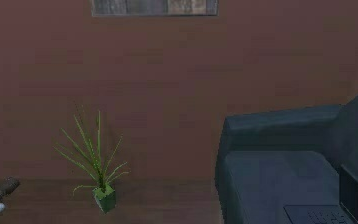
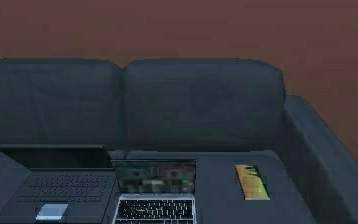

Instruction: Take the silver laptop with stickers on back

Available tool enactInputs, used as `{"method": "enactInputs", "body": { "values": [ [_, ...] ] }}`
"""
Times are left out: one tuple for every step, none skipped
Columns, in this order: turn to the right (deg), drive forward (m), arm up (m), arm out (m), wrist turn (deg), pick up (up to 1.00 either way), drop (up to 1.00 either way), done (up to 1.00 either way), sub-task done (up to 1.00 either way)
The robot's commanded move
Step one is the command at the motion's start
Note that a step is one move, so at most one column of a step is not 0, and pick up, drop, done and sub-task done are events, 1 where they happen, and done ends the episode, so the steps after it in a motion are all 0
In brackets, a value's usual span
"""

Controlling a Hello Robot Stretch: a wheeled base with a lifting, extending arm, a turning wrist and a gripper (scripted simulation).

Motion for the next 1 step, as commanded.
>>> {"method": "enactInputs", "body": {
  "values": [
    [0.0,0.00,0.00,0.00,0.0,0.00,0.00,1.00,0.00]
  ]
}}
